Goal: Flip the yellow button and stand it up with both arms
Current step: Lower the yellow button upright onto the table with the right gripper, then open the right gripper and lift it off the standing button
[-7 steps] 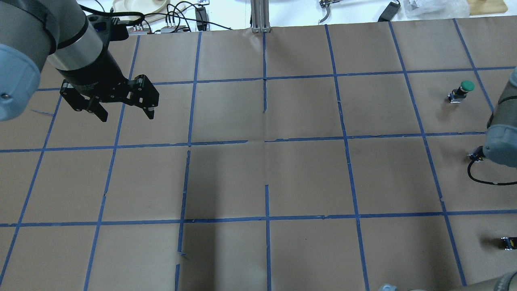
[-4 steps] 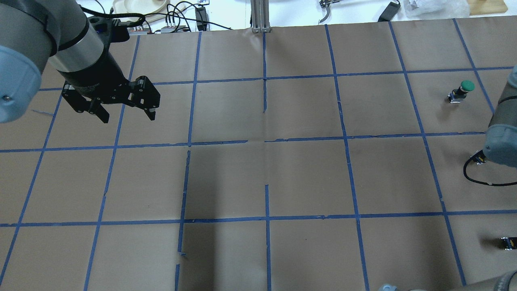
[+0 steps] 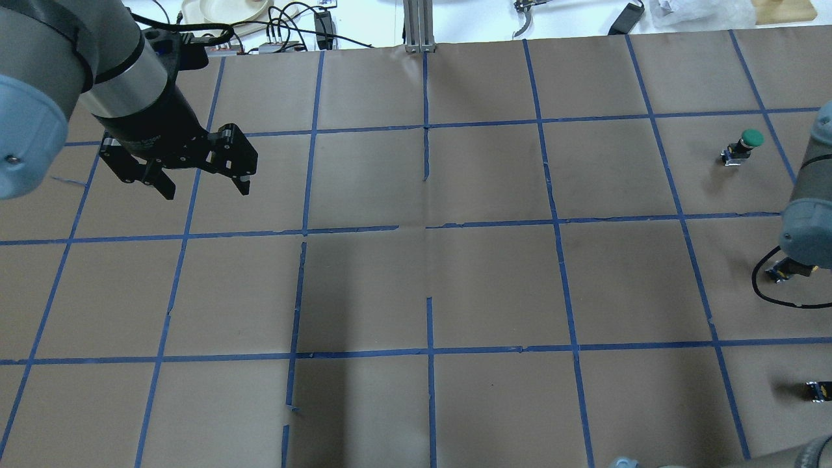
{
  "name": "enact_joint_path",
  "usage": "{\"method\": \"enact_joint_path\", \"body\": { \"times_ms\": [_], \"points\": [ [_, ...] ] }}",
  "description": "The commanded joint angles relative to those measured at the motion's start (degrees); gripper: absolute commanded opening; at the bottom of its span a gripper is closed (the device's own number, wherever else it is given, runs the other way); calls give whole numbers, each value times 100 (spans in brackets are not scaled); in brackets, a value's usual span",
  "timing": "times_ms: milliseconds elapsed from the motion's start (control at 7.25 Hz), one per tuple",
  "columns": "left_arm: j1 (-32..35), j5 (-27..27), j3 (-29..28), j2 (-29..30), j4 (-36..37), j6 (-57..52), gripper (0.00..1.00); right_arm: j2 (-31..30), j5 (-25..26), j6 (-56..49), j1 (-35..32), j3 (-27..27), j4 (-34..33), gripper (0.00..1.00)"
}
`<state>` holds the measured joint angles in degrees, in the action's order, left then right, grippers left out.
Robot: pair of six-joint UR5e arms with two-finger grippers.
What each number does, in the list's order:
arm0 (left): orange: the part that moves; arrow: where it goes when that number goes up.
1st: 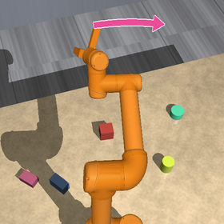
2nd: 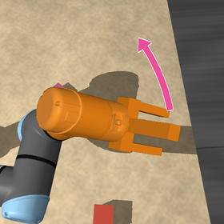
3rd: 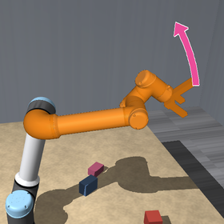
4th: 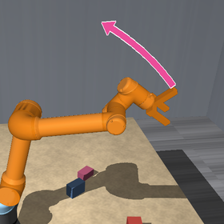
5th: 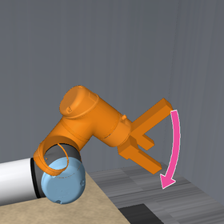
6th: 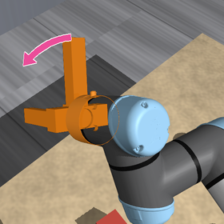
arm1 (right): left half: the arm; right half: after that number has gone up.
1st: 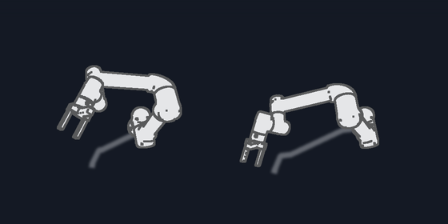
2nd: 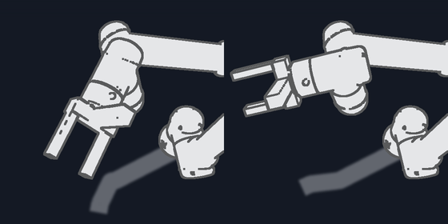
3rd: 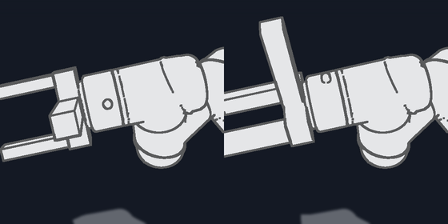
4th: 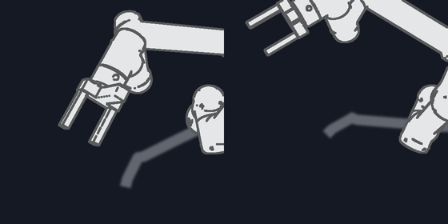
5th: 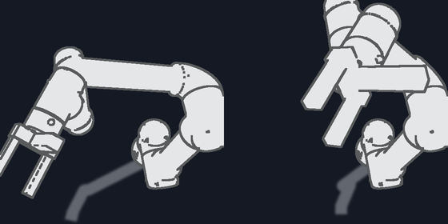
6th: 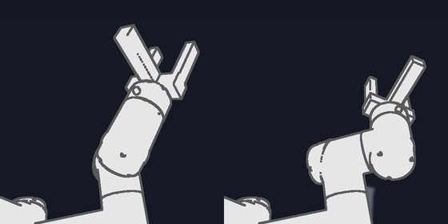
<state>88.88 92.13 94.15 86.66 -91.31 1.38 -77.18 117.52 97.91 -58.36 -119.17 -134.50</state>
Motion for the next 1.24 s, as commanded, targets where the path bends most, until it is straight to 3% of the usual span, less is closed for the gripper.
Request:
{"method": "enact_joint_path", "body": {
  "times_ms": [0, 414, 690, 828, 1103],
  "points": [
    [-20, -28, -19, -9, -10, -24, 100, -8, 351, -27, 0, -1, 99, 80],
    [-11, 15, 15, 26, -10, -102, 100, -244, 246, -105, -9, 217, 484, 82],
    [-11, 15, -2, -17, 9, -349, 100, -438, 237, -194, -9, 1320, 2488, 82],
    [-2, -2, 7, 0, 8, -349, 100, -439, 237, -228, -9, 1805, 3238, 87],
    [15, -11, 16, -70, 8, -341, 100, -779, 236, -1513, -9, 2169, 3615, 99]
  ]
}}
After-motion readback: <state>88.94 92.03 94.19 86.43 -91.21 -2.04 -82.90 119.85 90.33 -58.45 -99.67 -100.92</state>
